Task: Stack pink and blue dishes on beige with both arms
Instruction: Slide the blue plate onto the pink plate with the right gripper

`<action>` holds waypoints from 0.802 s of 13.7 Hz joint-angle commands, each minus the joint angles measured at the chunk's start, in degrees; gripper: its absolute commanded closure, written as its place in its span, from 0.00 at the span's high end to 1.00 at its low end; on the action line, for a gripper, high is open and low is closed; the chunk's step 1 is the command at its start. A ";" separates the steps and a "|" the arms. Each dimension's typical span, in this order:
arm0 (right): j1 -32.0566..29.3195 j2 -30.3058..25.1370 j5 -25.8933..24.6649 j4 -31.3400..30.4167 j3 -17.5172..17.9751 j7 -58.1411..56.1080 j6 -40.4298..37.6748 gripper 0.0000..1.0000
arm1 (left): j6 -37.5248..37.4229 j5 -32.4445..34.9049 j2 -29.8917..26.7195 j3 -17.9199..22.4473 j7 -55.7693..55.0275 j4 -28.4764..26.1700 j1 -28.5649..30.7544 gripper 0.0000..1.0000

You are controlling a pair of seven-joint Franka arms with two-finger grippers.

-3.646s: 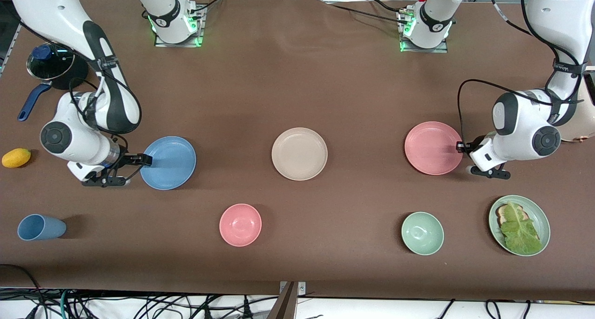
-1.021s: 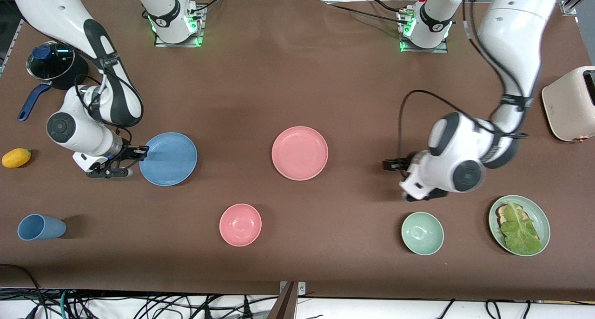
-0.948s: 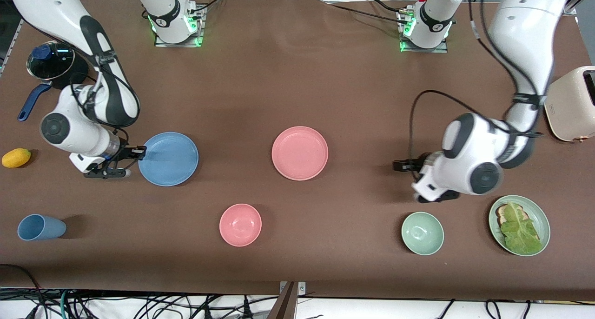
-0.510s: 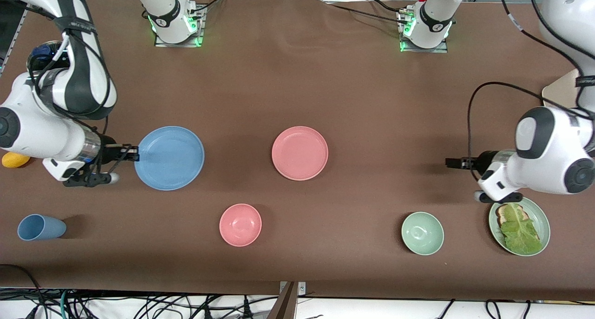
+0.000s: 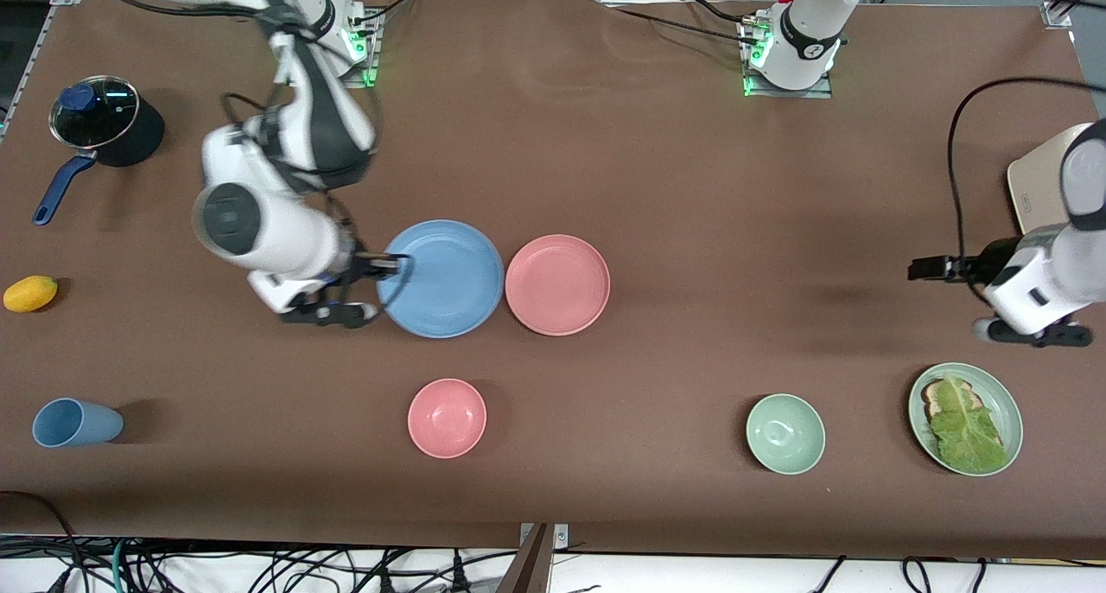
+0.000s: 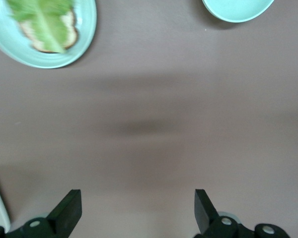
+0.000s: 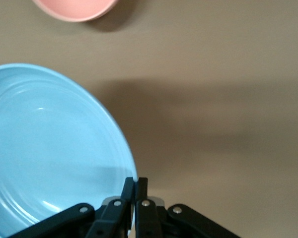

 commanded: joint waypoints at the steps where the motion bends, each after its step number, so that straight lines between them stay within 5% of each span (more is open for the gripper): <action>1: 5.75 3.49 0.44 3.23 -0.69 8.59 2.54 0.00 | -1.50 -4.65 -7.28 6.73 0.70 -2.72 -6.10 1.00; 6: 13.32 8.59 -0.35 3.23 -0.87 21.17 11.24 0.00 | -1.24 -5.20 -16.08 8.32 0.61 -4.65 -11.38 1.00; 11: 13.60 10.18 -0.44 3.23 -1.04 21.80 13.63 0.00 | -0.28 -4.85 -17.76 9.55 0.79 -6.23 -11.73 1.00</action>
